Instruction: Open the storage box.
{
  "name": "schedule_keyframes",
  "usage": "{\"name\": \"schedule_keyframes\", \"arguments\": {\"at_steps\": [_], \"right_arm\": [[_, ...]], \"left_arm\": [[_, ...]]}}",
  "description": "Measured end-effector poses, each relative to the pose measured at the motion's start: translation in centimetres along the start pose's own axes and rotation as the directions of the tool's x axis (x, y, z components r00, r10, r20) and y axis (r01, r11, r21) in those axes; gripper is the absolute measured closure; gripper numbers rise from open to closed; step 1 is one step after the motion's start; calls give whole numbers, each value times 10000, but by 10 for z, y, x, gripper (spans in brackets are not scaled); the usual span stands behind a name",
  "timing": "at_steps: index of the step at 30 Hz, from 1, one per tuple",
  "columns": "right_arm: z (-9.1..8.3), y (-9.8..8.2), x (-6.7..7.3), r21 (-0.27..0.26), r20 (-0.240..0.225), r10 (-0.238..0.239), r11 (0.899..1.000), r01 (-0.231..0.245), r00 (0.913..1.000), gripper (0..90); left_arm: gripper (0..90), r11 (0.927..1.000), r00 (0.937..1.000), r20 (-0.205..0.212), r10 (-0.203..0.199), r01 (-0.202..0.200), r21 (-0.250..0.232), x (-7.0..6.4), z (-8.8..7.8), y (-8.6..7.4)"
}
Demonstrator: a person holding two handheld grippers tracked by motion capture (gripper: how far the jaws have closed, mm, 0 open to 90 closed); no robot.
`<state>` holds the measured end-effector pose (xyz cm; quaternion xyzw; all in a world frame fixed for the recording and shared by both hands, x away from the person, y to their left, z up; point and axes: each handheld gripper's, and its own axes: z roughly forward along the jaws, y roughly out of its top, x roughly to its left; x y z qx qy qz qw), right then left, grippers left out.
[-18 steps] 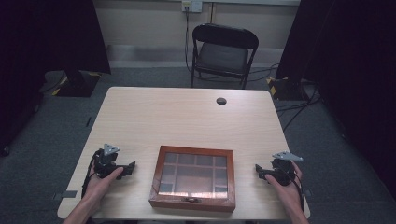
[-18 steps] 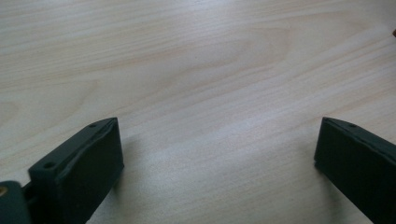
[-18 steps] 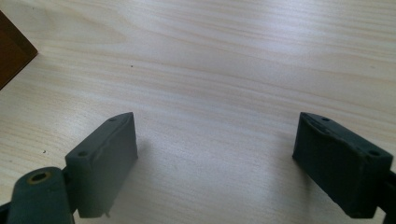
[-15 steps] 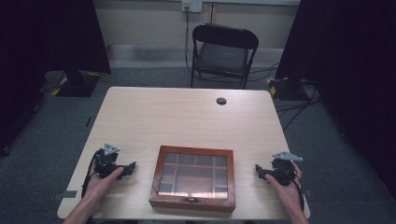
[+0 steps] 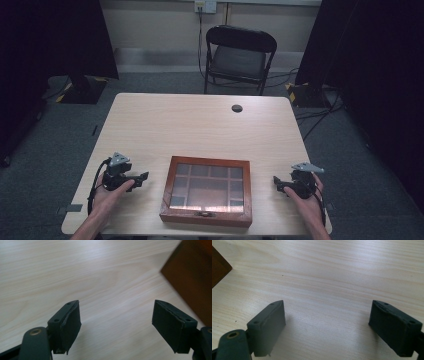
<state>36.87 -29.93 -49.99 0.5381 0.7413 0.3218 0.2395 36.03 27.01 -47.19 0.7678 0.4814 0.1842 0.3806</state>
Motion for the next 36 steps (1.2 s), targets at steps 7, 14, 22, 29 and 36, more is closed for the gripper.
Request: {"name": "schedule_keyframes", "arguments": {"at_steps": [7,14,22,29,36], "right_arm": [[0,0,0,1,1,0,10000,0,10000,126],[0,0,0,0,49,35,10000,-35,10000,126],[1,0,1,-2,53,36,10000,-36,10000,126],[1,0,1,-2,53,36,10000,-36,10000,126],[1,0,1,-5,54,42,10000,-42,10000,126]], "left_arm": [[306,9963,9961,761,450,-391,-765,-15,-11,11],[336,9931,9719,2144,976,-810,-850,-36,-12,28],[354,9875,9257,3489,1461,-1151,-1080,-66,-12,40],[358,9813,8821,4307,1908,-1596,-1079,-98,-3,45],[356,9805,8411,5041,1961,-1758,-882,-117,-2,43]]}}
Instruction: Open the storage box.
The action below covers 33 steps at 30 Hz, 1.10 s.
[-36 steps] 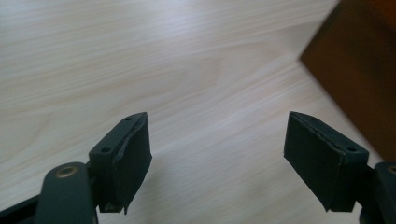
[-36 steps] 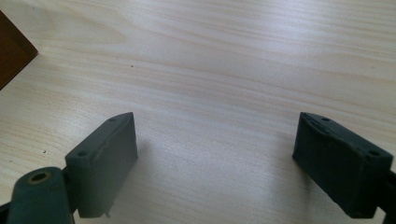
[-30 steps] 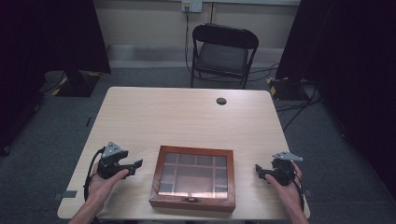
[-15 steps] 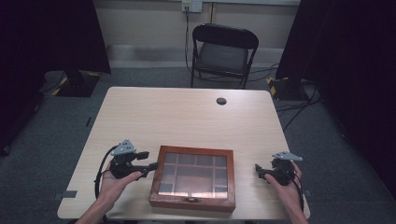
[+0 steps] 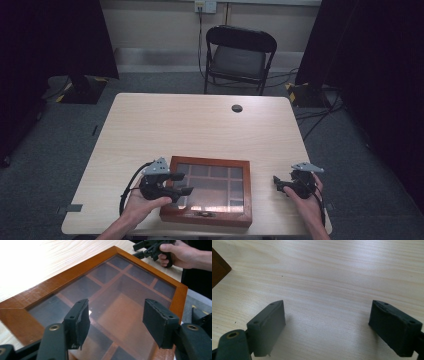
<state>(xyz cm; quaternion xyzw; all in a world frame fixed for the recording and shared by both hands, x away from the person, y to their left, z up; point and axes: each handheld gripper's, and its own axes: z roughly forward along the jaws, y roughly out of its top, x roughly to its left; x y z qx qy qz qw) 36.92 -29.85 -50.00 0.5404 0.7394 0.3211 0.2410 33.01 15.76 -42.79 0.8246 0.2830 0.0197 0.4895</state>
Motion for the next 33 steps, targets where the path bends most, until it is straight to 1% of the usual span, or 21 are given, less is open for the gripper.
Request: {"name": "schedule_keyframes", "arguments": {"at_steps": [1,2,3,4,5,6,7,8,9,10,11,12,13,15,16,20,25,26,29,30,33], "right_arm": [[0,0,0,3,0,-6,10000,6,10000,126],[0,0,0,3,0,-6,10000,6,10000,126],[0,0,0,1,-1,-6,10000,6,10000,126],[0,0,0,1,2,1,10000,-1,10000,126],[0,0,0,8,-9,1,10000,-1,10000,126],[0,0,0,3,-2,-6,10000,6,10000,126],[0,0,0,3,-2,-6,10000,6,10000,126],[0,0,0,3,-1,-6,10000,6,10000,126],[0,0,0,3,0,-6,10000,6,10000,126],[0,0,0,3,-1,-5,10000,5,10000,126],[0,0,0,3,-1,-5,10000,5,10000,126],[0,0,0,3,-3,-6,10000,6,10000,126],[0,0,0,3,-3,-6,10000,6,10000,126],[0,0,0,4,-1,-6,10000,6,10000,126],[0,0,0,1,3,2,10000,-2,10000,126],[0,0,0,3,-1,-6,10000,6,10000,126],[0,0,0,1,0,4,10000,-4,10000,126],[0,0,0,11,-11,-5,10000,5,10000,126],[0,0,0,1,-1,3,10000,-3,10000,126],[0,0,0,0,-1,3,10000,-3,10000,126],[0,0,0,3,-3,-5,10000,5,10000,126]], "left_arm": [[366,10000,9992,397,30,-33,65,-4,2,-1],[386,10000,9992,397,30,-33,65,-4,2,-1],[386,9998,9983,576,123,-129,115,-7,4,-1],[425,9995,9946,1019,190,-214,224,-12,7,-2],[443,9995,9946,1019,190,-214,224,-12,7,-2],[459,9985,9890,1440,341,-400,383,-17,10,-3],[473,9985,9890,1440,341,-400,383,-17,10,-3],[473,9982,9861,1618,385,-455,398,-19,12,-4],[514,9963,9780,2003,584,-698,503,-24,15,-4],[523,9949,9750,2121,665,-809,599,-26,17,-3],[539,9949,9750,2121,665,-809,599,-26,17,-3],[550,9928,9679,2391,774,-968,704,-28,20,-3],[567,9928,9679,2391,774,-968,704,-28,20,-3],[576,9891,9642,2486,924,-1176,883,-31,24,-4],[604,9874,9597,2630,987,-1273,941,-33,28,-5],[676,9835,9556,2759,1032,-1395,1152,-33,33,-7],[737,9830,9553,2788,980,-1366,1225,-33,37,-10],[748,9824,9512,2902,1049,-1445,1187,-34,37,-10],[769,9809,9508,2870,1164,-1553,1167,-36,38,-10],[783,9784,9512,2791,1315,-1699,1181,-38,39,-10],[805,9757,9502,2768,1429,-1821,1216,-39,41,-8]]}}
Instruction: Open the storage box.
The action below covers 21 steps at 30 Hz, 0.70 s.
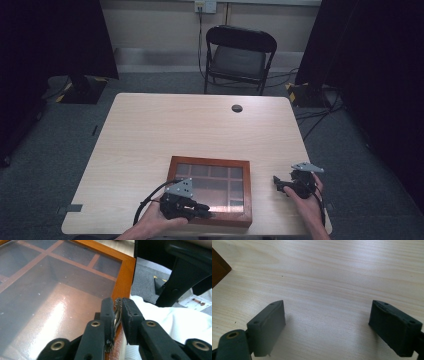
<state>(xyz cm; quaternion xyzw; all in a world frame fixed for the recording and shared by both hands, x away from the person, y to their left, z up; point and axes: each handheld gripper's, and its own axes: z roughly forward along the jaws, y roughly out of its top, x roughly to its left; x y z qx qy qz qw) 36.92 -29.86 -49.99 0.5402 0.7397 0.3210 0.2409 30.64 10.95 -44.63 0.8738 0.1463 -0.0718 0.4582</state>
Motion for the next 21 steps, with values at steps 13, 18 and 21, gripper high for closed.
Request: {"name": "schedule_keyframes", "arguments": {"at_steps": [13,18,21], "right_arm": [[0,0,0,-6,-18,-10,10000,10,10000,127],[0,0,0,-8,-49,-2,10000,2,10000,128],[0,0,0,-8,-54,-6,10000,6,10000,128]], "left_arm": [[821,9987,9985,236,-501,501,22,4,7,7],[821,9983,9978,294,-588,587,44,5,7,7],[821,9974,9966,407,-719,719,3,6,5,8]]}}
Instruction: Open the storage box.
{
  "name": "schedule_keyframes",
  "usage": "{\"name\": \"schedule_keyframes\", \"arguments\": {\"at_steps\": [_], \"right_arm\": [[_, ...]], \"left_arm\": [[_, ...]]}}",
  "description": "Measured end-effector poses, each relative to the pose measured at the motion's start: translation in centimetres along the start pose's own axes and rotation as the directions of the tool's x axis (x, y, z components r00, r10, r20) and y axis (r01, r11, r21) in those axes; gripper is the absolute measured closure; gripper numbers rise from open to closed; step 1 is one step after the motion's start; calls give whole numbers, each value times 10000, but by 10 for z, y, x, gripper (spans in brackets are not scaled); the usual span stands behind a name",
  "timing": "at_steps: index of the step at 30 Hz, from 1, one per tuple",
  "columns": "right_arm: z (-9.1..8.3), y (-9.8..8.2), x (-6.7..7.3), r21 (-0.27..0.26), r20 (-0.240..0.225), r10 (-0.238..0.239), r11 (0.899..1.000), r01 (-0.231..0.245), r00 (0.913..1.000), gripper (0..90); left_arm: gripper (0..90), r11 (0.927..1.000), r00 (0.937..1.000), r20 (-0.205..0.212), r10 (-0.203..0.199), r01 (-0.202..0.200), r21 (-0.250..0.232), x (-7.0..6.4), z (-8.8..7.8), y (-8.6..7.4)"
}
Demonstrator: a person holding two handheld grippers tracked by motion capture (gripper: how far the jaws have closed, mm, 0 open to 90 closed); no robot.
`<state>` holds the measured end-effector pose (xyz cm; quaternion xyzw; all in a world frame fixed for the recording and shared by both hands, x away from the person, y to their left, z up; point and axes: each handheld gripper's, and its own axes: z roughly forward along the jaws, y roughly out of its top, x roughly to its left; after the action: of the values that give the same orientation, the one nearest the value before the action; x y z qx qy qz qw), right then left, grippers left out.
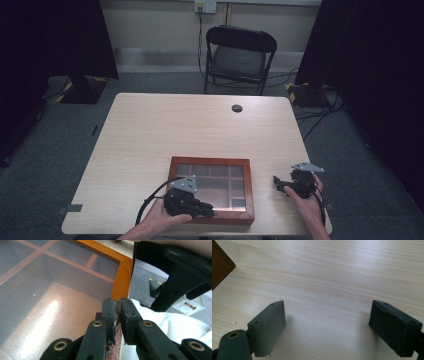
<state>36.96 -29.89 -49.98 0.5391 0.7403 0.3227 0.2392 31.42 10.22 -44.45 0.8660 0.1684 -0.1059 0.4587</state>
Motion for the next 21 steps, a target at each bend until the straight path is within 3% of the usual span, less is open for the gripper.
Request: {"name": "schedule_keyframes", "arguments": {"at_steps": [8,10,13,14,16,19,20,21], "right_arm": [[-2,2,4,159,-552,-327,9993,337,9979,144],[-3,4,9,101,-1222,-506,9986,522,9912,146],[-5,5,13,-83,-1479,-614,9981,608,9871,147],[-7,7,16,-250,-2043,-658,9978,620,9767,146],[-10,9,22,-462,-2463,-856,9960,765,9654,147],[-11,10,26,-584,-2687,-989,9946,863,9581,147],[-12,11,30,-697,-2931,-1142,9928,979,9492,148],[-12,11,30,-697,-2931,-1142,9928,979,9492,148]], "left_arm": [[821,10000,10000,53,-9,9,52,0,-5,5],[821,9999,9999,44,-93,93,53,-1,-5,7],[821,9998,9997,100,-208,208,17,0,-5,7],[821,9996,9996,106,-257,256,99,1,-6,8],[821,9995,9994,145,-313,313,49,0,-6,9],[821,9994,9994,138,-327,325,138,0,-8,11],[822,9992,9991,185,-383,382,73,0,-8,13],[821,9992,9991,185,-383,382,73,0,-8,13]]}}
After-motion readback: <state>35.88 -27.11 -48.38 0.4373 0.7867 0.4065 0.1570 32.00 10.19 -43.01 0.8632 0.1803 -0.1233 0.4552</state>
